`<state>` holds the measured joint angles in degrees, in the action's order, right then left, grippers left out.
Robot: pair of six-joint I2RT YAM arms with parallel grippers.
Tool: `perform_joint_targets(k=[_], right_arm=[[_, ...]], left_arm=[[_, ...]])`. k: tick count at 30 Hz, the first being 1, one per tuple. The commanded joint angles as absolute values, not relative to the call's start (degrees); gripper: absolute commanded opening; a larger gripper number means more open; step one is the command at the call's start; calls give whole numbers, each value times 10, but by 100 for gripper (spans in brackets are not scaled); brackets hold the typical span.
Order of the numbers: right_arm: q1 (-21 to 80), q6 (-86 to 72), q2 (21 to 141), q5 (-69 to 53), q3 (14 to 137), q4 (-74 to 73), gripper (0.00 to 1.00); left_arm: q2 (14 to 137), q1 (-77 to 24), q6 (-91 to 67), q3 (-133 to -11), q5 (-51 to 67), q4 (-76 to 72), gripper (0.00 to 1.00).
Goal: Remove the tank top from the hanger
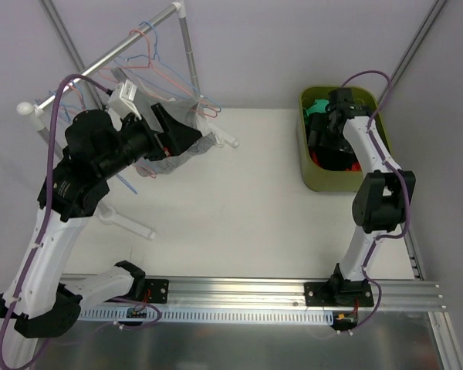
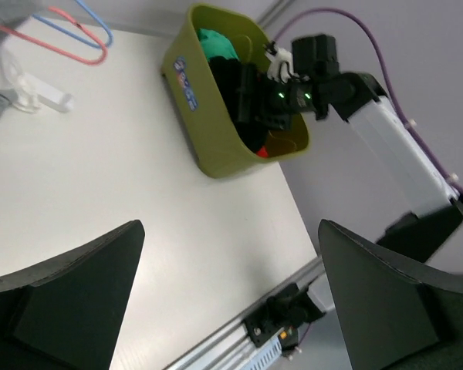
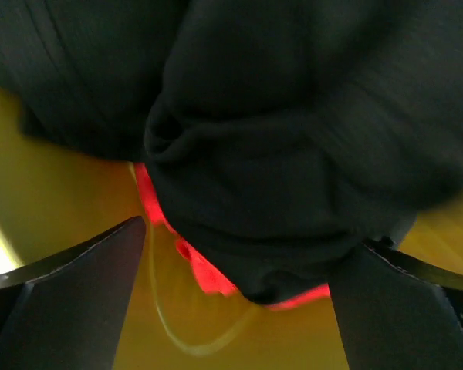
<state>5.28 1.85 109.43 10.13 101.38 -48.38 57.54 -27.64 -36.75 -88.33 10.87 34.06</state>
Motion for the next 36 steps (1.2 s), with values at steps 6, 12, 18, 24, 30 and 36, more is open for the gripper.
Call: perform_joint_targets(k=[6,12,18,24,30,36], right_arm=[[60,-38,856,77,1033,-533,99],[61,-5,767,66,976,-526,100],[60,-25,681,-60,897,-516,99],[61,-15,608,-98,853,-505,99],[61,17,586,-92,869,-519,99],[60,15,589,-114,878,-520,100]], left_arm=[[719,-272,-348,-1046,-96,419,98],[821,-271,-339,-1129,-201,420,99],[936,-271,-328,-1228,-336,418,99],[986,-262,-385,-1236,-383,417,84],[1012,-258,-422,-1233,-371,417,57],[1037,-245,-427,-1240,-368,415,58]])
